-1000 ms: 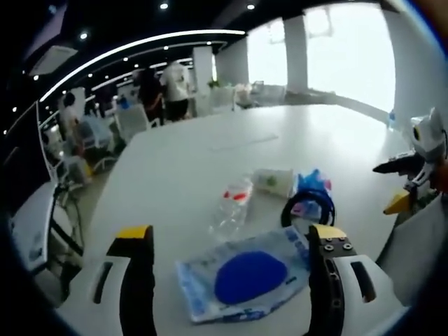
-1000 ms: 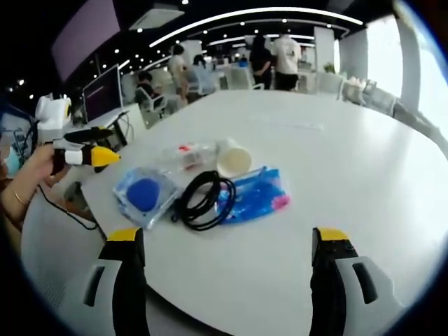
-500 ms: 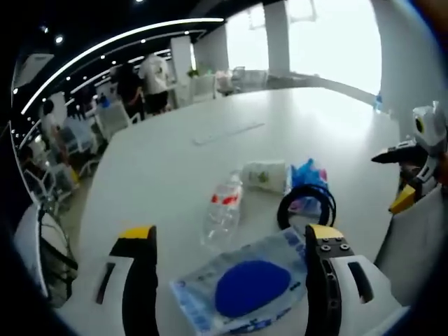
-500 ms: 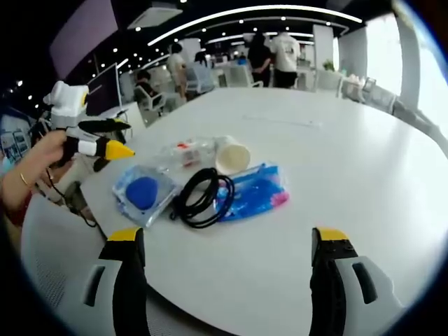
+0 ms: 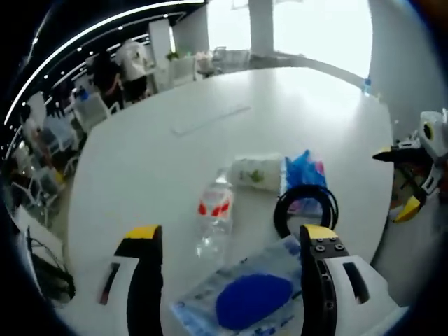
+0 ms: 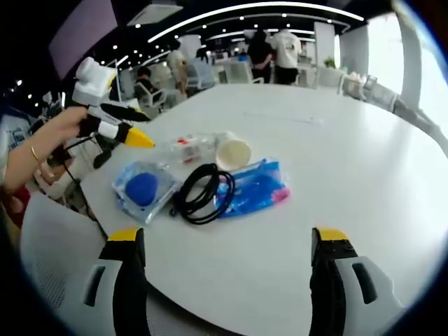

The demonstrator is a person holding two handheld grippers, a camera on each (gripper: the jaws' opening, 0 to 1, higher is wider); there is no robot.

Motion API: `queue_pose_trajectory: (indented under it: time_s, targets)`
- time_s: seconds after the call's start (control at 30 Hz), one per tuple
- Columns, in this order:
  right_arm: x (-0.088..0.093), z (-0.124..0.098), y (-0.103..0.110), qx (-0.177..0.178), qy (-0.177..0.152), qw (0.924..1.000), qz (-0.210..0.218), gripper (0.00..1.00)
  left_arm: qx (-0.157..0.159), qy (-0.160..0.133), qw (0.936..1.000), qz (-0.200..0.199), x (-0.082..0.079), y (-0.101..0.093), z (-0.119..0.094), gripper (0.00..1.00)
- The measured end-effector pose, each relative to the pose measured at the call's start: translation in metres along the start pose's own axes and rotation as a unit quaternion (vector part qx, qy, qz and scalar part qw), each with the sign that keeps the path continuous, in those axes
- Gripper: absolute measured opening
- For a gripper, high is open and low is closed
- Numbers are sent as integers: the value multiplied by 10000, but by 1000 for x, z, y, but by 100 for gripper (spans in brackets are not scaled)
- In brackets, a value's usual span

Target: Arrange the tabletop items into an orderly group along one side of the table until the central work area is clear of visible clutter.

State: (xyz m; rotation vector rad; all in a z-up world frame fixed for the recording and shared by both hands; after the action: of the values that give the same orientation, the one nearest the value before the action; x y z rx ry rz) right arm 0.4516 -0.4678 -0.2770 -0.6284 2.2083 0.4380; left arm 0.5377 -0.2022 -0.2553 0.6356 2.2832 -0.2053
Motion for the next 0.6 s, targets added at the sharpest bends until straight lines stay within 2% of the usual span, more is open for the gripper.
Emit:
queue_pose_trajectory:
  time_s: [0.07,0.17,0.3,0.33,0.4,0.47,0.6]
  targets:
    - [0,0,0,-2,10,10000,8,97,124,71,9999,1,-2,0,4,79]
    - [2,1,0,10,54,10000,-12,97,279,548,9981,70,0,0,12,79]
    - [3,1,1,-6,84,10000,-31,97,416,585,9971,259,-6,-3,22,78]
    - [3,1,1,-7,86,10000,-34,97,402,721,9961,323,-5,-3,24,77]
    - [3,1,1,-4,90,10000,-34,97,363,813,9950,450,-6,-1,30,78]
    - [3,1,1,-13,98,9999,-33,97,349,884,9942,494,-6,0,33,78]
    - [5,2,3,-40,149,9999,-78,97,430,1234,9903,477,-4,7,44,77]
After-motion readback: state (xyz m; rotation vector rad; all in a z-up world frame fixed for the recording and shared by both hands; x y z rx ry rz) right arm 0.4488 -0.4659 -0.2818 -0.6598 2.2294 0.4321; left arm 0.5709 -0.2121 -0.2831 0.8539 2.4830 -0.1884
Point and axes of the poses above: the point that each gripper's makers call its tool centre point, and the gripper's own axes: z roughly forward along the fingers, y roughly to its left, x roughly out of its underside, the point moved 5 cm from there along -z, roughly backward along the fingers, and after that the axes turned 1 degree about z, right-handed, at the moved point
